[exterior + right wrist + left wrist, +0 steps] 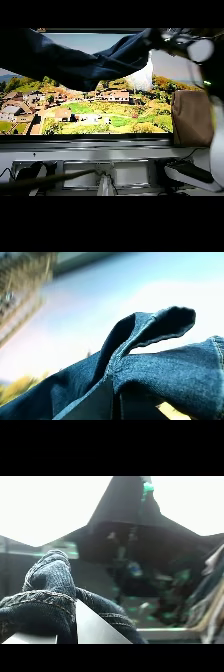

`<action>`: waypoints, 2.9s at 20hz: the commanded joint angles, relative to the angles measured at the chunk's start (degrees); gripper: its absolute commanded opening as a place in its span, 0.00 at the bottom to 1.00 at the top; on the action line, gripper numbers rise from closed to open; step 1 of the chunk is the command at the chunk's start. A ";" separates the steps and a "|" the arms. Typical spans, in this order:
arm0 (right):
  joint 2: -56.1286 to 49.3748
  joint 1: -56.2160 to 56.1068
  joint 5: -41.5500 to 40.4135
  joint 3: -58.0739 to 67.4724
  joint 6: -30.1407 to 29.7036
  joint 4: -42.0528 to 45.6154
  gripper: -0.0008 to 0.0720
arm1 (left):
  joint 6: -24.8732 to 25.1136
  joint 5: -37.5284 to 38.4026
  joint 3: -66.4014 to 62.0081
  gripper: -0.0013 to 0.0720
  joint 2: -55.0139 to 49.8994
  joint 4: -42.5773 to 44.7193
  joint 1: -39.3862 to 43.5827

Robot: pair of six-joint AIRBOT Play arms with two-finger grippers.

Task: Fold the clothes and pants, and hang the long-sleeved shirts on hangers.

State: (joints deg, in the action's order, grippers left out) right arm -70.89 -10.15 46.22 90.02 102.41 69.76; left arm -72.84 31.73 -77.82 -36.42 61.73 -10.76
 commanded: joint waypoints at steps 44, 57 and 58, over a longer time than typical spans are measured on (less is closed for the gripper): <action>32.89 -13.42 13.57 -55.32 13.92 18.60 0.80 | -11.21 16.26 31.32 0.80 -23.28 32.81 8.28; 32.85 -13.40 12.92 -55.34 13.94 19.41 0.80 | -11.32 19.28 28.33 0.04 -25.90 34.29 6.73; 32.85 -13.40 12.00 -55.34 13.94 19.61 0.80 | -12.22 18.99 26.60 0.04 -22.93 34.29 5.42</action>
State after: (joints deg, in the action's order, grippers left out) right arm -38.02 -23.51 59.88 34.72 116.38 88.73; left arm -83.99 50.61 -48.51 -64.25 94.87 -3.62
